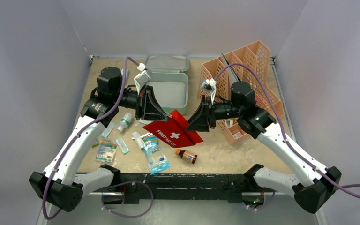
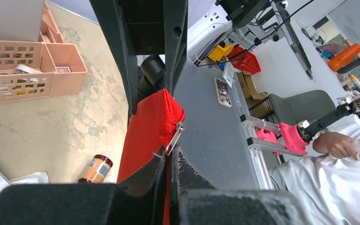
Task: Organize the medicine kit
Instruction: Open the medicine pouch.
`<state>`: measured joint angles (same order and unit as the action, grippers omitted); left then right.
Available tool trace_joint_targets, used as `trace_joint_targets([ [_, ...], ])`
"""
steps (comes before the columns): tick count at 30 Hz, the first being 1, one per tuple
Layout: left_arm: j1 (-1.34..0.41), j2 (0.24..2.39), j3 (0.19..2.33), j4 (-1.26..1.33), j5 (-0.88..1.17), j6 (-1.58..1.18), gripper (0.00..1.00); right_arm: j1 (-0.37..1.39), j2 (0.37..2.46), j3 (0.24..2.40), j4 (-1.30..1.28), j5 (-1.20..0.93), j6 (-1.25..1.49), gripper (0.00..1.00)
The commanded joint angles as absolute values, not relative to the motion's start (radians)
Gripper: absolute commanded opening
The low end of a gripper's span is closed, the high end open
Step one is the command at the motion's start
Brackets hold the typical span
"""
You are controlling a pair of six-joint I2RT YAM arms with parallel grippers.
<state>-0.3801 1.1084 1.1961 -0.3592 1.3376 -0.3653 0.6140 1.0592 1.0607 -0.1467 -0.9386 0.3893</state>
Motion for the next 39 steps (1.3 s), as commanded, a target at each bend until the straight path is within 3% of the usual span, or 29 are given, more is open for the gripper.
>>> trace_joint_targets([
  [1,-0.382,1.091,1.194,-0.308,1.373,-0.379,0.0,0.611,1.082,1.043,-0.057,-1.025,0.415,0.38],
  [7,-0.382,1.097,1.18,-0.314,1.353,-0.38,0.0,0.611,1.102,1.014,-0.034,-1.025,0.437,0.0],
  [10,-0.382,1.097,1.184,-0.35,1.248,-0.371,0.03,0.611,1.095,1.02,-0.059,-0.983,0.441,0.0],
  [13,-0.381,1.117,1.233,-0.509,0.986,-0.312,0.29,0.611,1.071,1.039,-0.136,-0.862,0.439,0.0],
  [15,-0.381,1.136,1.268,-0.598,0.827,-0.294,0.4,0.611,1.063,1.079,-0.256,-0.703,0.425,0.0],
  [18,-0.382,1.147,1.293,-0.666,0.664,-0.31,0.48,0.611,1.077,1.148,-0.401,-0.453,0.443,0.0],
  [22,-0.382,1.116,1.254,-0.613,0.608,-0.399,0.56,0.617,1.124,1.178,-0.481,-0.299,0.498,0.0],
  [29,-0.382,1.103,1.105,-0.39,0.671,-0.609,0.58,0.69,1.224,1.308,-0.67,0.012,0.62,0.0],
  [39,-0.382,1.161,1.045,-0.325,0.701,-0.672,0.59,0.822,1.337,1.406,-0.664,0.167,0.812,0.0],
])
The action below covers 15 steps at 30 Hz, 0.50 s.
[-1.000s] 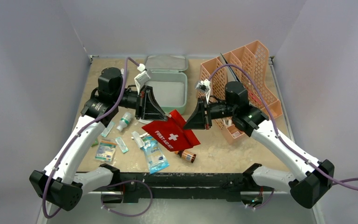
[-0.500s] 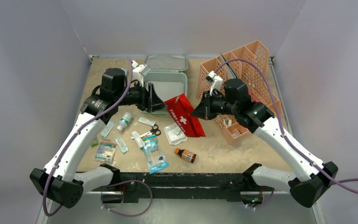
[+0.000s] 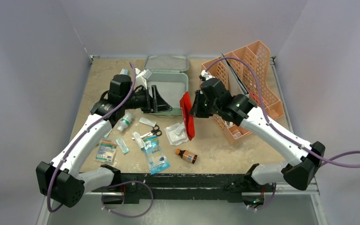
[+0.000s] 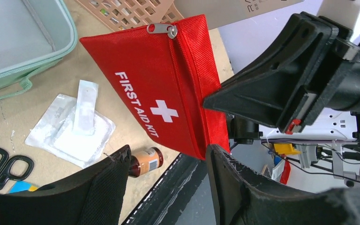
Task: Organize the medicine kit
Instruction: Open the medicine pouch.
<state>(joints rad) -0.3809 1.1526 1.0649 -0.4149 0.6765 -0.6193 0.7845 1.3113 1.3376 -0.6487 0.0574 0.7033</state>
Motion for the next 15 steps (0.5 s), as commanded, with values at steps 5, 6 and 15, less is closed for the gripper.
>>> trace_joint_targets([
  [5,-0.386,1.212,1.031,-0.293,0.727,-0.702,0.59,0.873,1.374,1.421,-0.629,0.174,0.841,0.0],
  [6,-0.39,1.22,1.027,-0.294,0.72,-0.705,0.59,0.878,1.378,1.423,-0.626,0.178,0.843,0.0],
  [15,-0.456,1.27,0.99,-0.278,0.652,-0.735,0.55,0.918,1.39,1.421,-0.6,0.211,0.848,0.0],
])
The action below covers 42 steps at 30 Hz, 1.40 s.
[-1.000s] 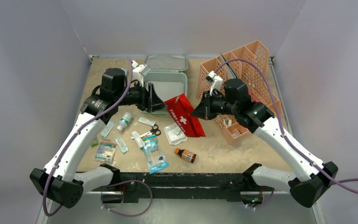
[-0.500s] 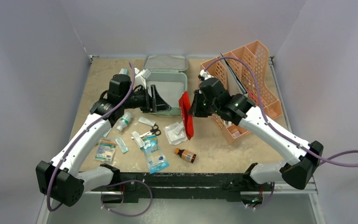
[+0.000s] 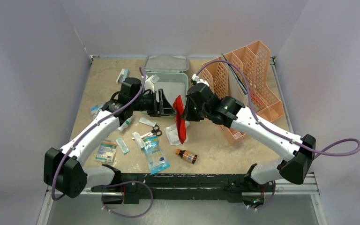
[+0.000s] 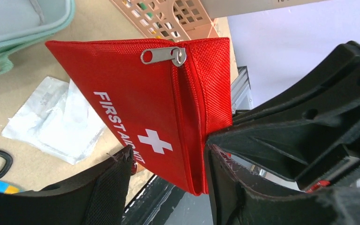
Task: Organize the medicine kit
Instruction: Open the medicine pouch.
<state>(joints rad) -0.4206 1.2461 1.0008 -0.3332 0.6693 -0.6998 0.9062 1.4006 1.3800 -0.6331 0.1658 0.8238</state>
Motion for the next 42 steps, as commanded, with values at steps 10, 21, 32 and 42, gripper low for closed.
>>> trace_joint_targets([
  [10,-0.512,1.301,1.043,-0.438,0.488,-0.682,0.15,0.925,1.381,1.41,-0.609,0.265,0.827,0.0],
  [21,-0.512,1.245,1.09,-0.629,0.361,-0.653,0.0,0.926,1.368,1.382,-0.75,0.479,0.788,0.0],
  [32,-0.512,1.216,1.069,-0.496,0.549,-0.655,0.39,0.926,1.339,1.408,-0.71,0.439,0.689,0.0],
  [42,-0.512,1.253,1.08,-0.576,0.413,-0.527,0.48,0.925,1.259,1.42,-0.732,0.487,0.649,0.0],
])
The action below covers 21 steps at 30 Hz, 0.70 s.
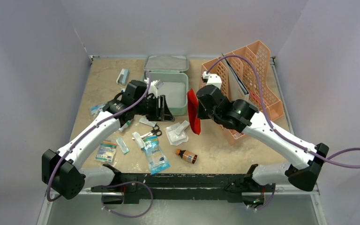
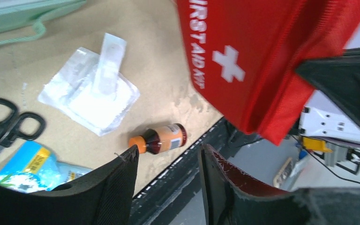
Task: Organize the medicine kit
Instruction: Open the medicine pouch.
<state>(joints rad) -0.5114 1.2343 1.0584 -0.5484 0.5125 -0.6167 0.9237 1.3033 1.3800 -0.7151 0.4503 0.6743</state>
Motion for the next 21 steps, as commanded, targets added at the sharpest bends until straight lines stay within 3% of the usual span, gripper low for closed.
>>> trace_joint_targets([
  [1,-0.512,1.268,1.075,-0.581,0.381,-0.518,0.48,0.926,1.249,1.418,-0.729,0.484,0.649,0.0],
  [21,-0.645,1.74,1.232,-0.475,0.218,-0.413,0.51,0.926,1.16,1.361,-0.728,0.463,0.643,0.0],
])
